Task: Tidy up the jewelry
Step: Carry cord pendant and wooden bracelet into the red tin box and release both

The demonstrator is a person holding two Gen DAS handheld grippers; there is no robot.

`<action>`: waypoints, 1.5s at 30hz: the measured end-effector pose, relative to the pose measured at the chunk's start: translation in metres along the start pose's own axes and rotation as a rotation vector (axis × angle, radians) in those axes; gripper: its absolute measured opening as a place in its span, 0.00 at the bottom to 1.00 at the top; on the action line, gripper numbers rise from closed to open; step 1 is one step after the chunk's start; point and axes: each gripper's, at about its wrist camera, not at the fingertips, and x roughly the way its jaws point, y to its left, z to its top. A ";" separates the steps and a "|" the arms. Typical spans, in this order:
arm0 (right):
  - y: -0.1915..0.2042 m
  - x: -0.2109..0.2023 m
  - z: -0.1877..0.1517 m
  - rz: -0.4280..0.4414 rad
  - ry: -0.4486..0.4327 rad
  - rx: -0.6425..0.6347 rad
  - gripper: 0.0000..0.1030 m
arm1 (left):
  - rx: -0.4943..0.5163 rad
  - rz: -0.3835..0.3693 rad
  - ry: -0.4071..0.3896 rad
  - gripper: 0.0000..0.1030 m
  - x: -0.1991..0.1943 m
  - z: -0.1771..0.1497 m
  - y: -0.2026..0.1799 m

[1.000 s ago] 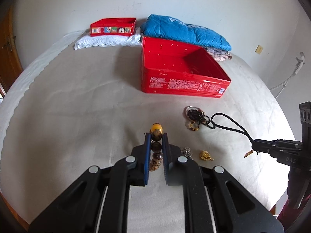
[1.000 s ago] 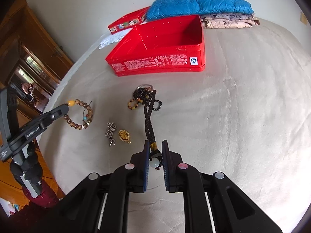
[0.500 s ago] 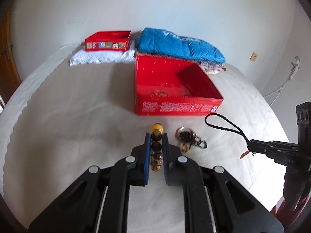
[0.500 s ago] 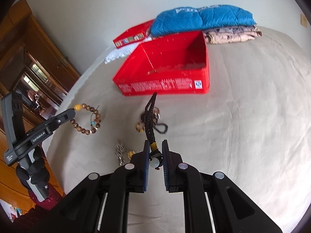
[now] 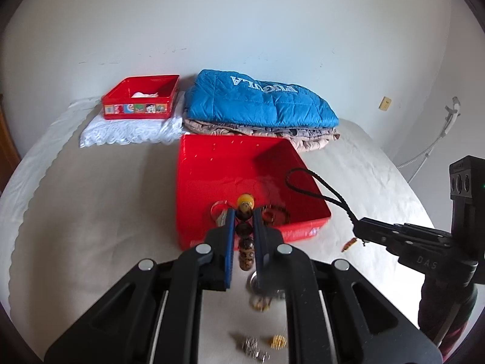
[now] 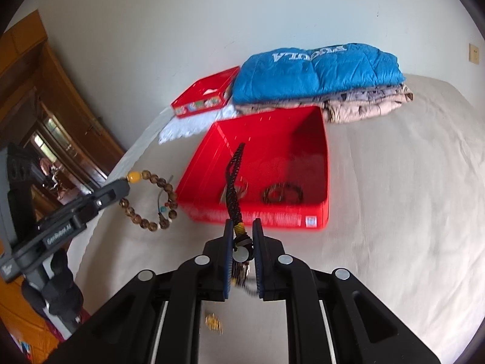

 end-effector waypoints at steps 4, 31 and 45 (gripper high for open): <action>-0.013 0.027 0.030 -0.028 -0.022 0.036 0.12 | -0.039 0.001 0.033 0.09 0.036 0.024 0.007; -0.037 0.138 0.046 -0.119 0.083 0.033 0.16 | -0.074 0.009 0.172 0.13 0.154 0.034 0.035; -0.013 0.084 0.009 -0.066 0.074 -0.009 0.17 | -0.022 0.098 0.132 0.53 0.066 0.005 0.013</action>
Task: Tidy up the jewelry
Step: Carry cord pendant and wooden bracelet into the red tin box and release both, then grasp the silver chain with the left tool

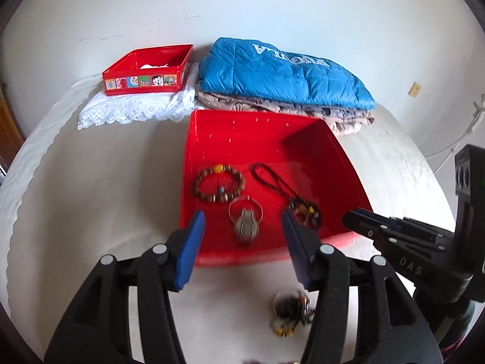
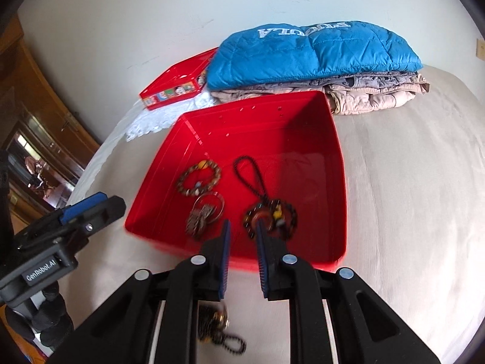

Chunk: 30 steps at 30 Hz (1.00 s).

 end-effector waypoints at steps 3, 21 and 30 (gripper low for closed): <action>0.003 -0.005 -0.018 -0.002 0.020 -0.014 0.19 | 0.022 0.017 0.019 0.55 -0.007 -0.016 -0.001; 0.025 -0.010 -0.116 0.057 0.136 -0.028 0.19 | -0.008 0.006 0.231 0.57 -0.014 -0.143 0.012; 0.026 -0.016 -0.146 0.072 0.158 -0.022 0.19 | -0.035 -0.015 0.238 0.57 -0.015 -0.164 -0.003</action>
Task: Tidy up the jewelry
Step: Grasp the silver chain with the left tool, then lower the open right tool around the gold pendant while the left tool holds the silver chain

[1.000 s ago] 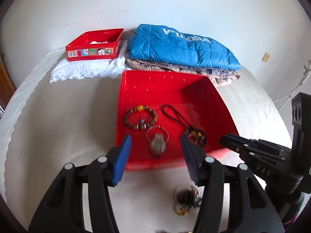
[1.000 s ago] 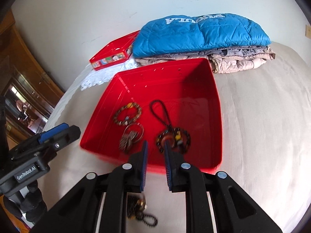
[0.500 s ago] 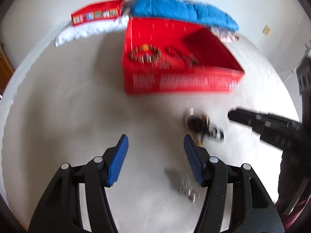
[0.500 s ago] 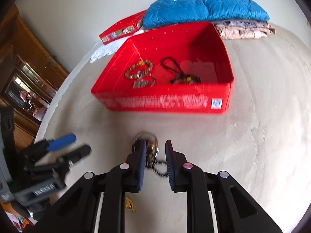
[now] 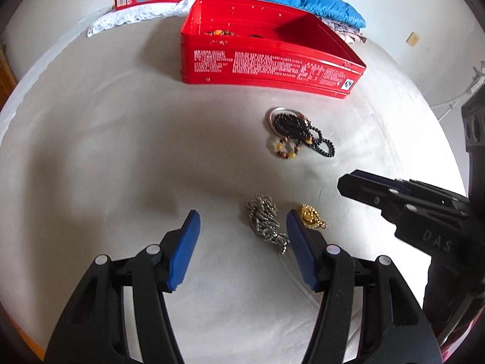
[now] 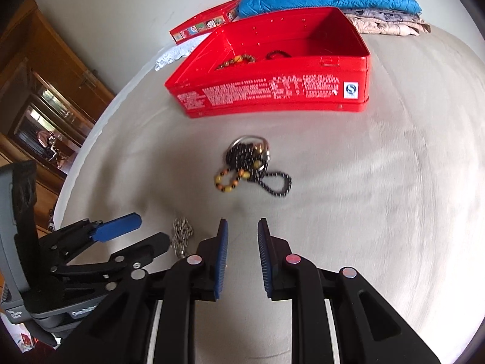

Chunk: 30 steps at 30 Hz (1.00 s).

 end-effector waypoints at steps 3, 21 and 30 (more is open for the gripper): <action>0.000 0.000 -0.006 0.002 0.006 0.002 0.19 | -0.007 0.015 0.012 0.57 0.009 0.000 -0.005; 0.015 0.012 -0.008 0.023 0.049 -0.040 0.25 | 0.034 0.068 0.029 0.15 0.018 0.000 0.004; 0.026 0.025 -0.004 0.011 0.094 -0.093 0.31 | 0.036 0.052 0.029 0.14 0.015 0.001 0.014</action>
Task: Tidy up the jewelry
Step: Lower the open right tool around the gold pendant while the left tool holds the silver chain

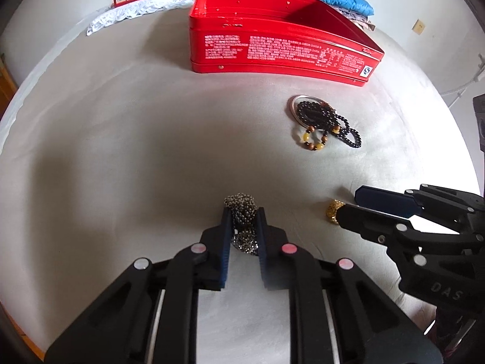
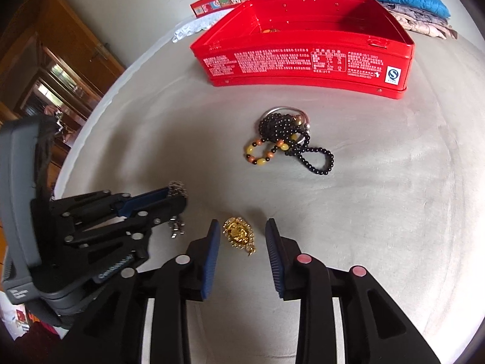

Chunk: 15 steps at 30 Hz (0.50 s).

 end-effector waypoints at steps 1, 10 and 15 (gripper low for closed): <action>0.000 0.001 0.001 -0.003 0.003 -0.004 0.31 | -0.003 0.001 -0.002 0.14 -0.001 0.001 0.002; 0.010 0.006 0.000 0.022 0.052 -0.012 0.36 | -0.029 0.006 -0.025 0.13 -0.008 0.000 0.022; 0.014 0.007 -0.002 0.092 0.093 0.009 0.37 | -0.033 -0.006 -0.029 0.14 -0.009 -0.003 0.024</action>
